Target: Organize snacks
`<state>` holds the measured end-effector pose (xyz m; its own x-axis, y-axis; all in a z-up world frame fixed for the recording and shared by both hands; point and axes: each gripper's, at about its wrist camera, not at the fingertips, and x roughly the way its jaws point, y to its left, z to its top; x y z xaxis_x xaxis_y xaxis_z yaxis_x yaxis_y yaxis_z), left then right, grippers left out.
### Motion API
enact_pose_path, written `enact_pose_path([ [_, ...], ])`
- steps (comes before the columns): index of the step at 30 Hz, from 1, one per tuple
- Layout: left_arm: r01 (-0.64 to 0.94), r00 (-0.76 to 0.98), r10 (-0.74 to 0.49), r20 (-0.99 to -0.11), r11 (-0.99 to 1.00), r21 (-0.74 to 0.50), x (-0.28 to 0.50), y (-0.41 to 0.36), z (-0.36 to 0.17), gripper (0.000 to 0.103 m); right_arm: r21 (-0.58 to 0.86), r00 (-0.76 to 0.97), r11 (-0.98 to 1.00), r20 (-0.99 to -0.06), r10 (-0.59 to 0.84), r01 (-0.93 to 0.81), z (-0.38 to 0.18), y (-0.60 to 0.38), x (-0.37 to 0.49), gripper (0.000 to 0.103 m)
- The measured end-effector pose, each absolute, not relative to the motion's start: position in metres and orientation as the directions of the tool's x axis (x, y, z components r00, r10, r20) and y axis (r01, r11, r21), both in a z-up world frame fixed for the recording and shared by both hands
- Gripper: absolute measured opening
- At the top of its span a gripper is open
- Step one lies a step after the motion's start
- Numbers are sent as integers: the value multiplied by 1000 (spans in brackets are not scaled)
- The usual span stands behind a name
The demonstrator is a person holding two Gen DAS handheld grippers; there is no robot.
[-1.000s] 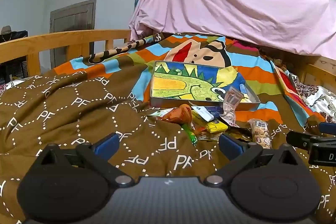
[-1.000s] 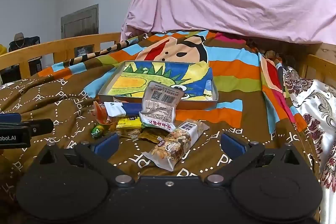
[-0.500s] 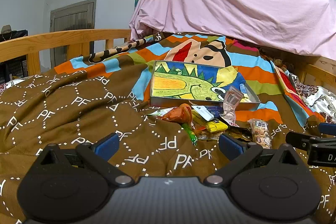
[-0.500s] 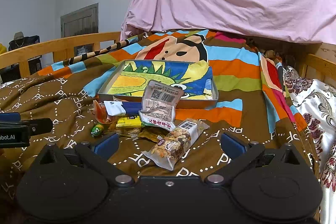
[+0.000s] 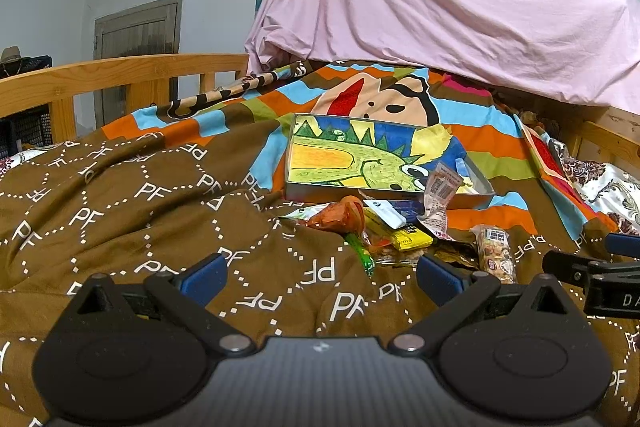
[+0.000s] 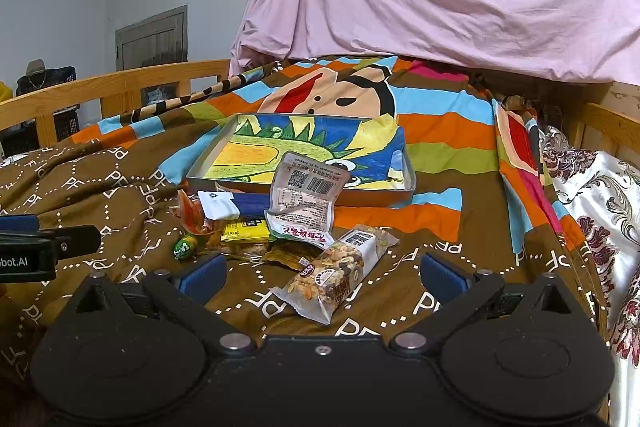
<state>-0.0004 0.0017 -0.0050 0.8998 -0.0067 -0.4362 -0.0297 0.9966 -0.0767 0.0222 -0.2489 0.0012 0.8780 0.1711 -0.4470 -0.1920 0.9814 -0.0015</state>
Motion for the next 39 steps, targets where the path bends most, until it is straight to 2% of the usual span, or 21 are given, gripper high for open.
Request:
enact_pose_path([
  [28,-25,892,-14,-451,997,-80,1,1,-6,103,-19,877,981,-452,163,-192,1,-245,21,102],
  [36,31,878,-52,-475,998,-52,15,-2,-5,103,-4,831,979,-529,172,-205,1,-244,37,102],
  [39,67,877,-75,-475,997,-34,25,-5,-1,103,-3,830,975,-526,186,-221,5,-245,46,102],
])
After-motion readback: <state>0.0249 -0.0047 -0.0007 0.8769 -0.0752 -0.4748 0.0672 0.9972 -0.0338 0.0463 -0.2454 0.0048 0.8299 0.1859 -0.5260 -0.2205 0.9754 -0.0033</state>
